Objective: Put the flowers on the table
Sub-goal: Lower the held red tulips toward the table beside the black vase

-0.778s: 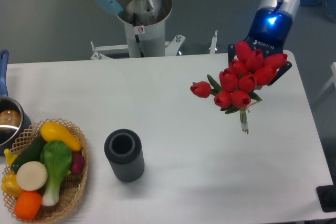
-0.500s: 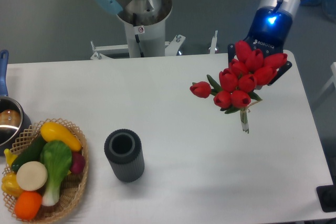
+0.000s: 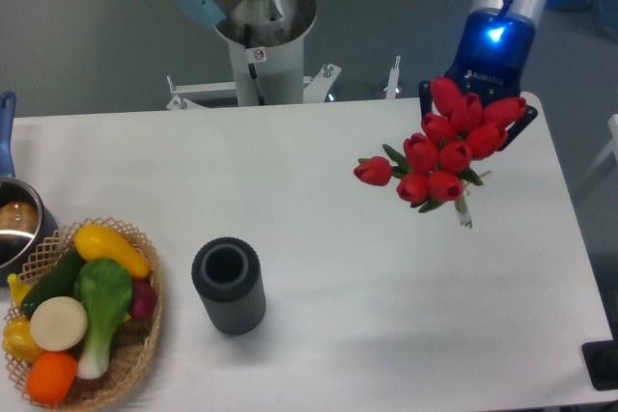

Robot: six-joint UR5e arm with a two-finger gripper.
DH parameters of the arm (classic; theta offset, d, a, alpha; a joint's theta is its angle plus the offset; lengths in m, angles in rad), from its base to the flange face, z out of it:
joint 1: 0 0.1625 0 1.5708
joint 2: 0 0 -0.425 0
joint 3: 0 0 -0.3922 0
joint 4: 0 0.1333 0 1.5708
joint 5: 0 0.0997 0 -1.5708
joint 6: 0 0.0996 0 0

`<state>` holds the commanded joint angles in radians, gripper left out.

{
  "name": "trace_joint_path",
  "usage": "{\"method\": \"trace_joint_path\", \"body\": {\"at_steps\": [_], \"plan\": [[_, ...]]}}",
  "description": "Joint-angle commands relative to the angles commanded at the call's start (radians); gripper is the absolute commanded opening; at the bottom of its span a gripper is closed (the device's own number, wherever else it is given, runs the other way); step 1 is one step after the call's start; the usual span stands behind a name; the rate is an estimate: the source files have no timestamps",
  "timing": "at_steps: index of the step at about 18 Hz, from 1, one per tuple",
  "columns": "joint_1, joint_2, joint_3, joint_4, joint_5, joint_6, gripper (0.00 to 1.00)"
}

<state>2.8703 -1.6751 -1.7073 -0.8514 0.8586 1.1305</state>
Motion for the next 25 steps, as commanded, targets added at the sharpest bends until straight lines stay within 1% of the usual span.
{"method": "trace_joint_path", "body": {"at_steps": [1, 5, 7, 9, 11, 13, 16, 20, 22, 25], "plan": [[-0.020, 0.000, 0.002, -0.002, 0.031, -0.002, 0.25], [-0.051, -0.006, 0.000, -0.005, 0.161, -0.006, 0.25], [-0.092, -0.015, -0.002, -0.006, 0.282, -0.005, 0.25], [-0.147, -0.040, 0.000, -0.006, 0.409, -0.002, 0.25], [-0.195, -0.069, 0.002, -0.008, 0.491, 0.000, 0.25], [-0.224, -0.097, -0.002, -0.009, 0.539, 0.002, 0.25], [-0.264, -0.117, -0.018, -0.029, 0.623, 0.008, 0.25], [-0.319, -0.167, -0.031, -0.028, 0.729, 0.006, 0.25], [-0.342, -0.186, -0.031, -0.026, 0.738, 0.005, 0.25], [-0.355, -0.215, -0.035, -0.031, 0.740, -0.003, 0.25]]}}
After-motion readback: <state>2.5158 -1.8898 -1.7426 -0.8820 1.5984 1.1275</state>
